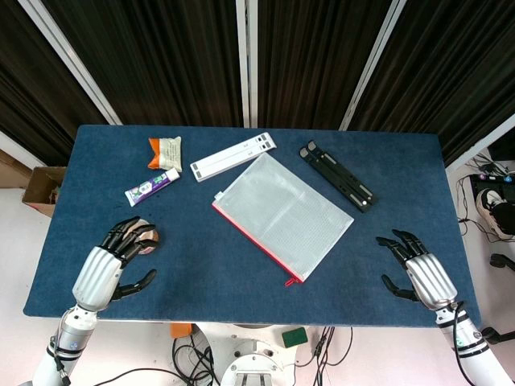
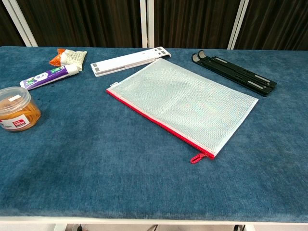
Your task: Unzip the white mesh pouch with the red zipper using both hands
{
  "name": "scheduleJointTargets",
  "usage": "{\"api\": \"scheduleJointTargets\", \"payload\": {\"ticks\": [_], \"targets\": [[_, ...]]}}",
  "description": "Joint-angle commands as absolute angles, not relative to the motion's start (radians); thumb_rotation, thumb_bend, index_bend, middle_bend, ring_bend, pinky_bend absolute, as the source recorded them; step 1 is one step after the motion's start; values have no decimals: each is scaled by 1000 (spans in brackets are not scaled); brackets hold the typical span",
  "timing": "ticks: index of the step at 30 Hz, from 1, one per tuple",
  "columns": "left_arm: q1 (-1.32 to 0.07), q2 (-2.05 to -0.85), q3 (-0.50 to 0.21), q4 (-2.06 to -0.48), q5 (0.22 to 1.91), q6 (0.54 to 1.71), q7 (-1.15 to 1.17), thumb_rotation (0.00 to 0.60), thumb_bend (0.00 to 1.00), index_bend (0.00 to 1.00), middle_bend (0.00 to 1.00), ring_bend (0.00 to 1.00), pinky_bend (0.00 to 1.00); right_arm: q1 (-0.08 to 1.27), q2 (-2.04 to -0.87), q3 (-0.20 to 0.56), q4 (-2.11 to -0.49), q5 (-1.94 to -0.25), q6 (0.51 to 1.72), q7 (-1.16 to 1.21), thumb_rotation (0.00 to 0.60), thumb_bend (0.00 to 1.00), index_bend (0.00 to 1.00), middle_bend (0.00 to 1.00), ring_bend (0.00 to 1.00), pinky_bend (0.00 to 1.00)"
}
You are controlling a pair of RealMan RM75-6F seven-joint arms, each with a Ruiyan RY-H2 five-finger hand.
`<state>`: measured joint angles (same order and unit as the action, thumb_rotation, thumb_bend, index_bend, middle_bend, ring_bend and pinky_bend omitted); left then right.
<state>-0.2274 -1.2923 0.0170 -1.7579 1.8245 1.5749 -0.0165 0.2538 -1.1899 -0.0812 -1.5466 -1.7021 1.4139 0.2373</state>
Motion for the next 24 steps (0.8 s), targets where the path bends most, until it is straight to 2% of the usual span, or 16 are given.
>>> {"api": "scheduleJointTargets", "payload": {"ticks": [1, 7, 11, 17, 24], "targets": [[-232, -1301, 17, -1753, 1824, 1567, -24, 600, 266, 335, 188, 70, 134, 285, -1201, -73, -1557, -1703, 1365, 224, 600, 396, 172, 272, 59, 139], [-225, -1312, 20, -1750, 1813, 1567, -22, 600, 266, 336, 188, 70, 134, 383, -1237, -70, -1617, -1766, 1230, 141, 600, 595, 157, 301, 58, 138], [-217, -1312, 25, -1755, 1807, 1565, -3, 600, 266, 335, 188, 70, 134, 474, -1314, -57, -1650, -1781, 1086, 73, 600, 695, 118, 314, 58, 139], [-201, -1309, 31, -1758, 1804, 1571, 36, 600, 266, 336, 188, 70, 134, 568, -1446, -20, -1613, -1719, 908, -56, 600, 701, 92, 313, 58, 138], [-188, -1310, 38, -1750, 1795, 1576, 21, 600, 266, 336, 188, 70, 134, 604, -1521, -16, -1566, -1676, 853, -123, 600, 696, 91, 314, 58, 138]]}}
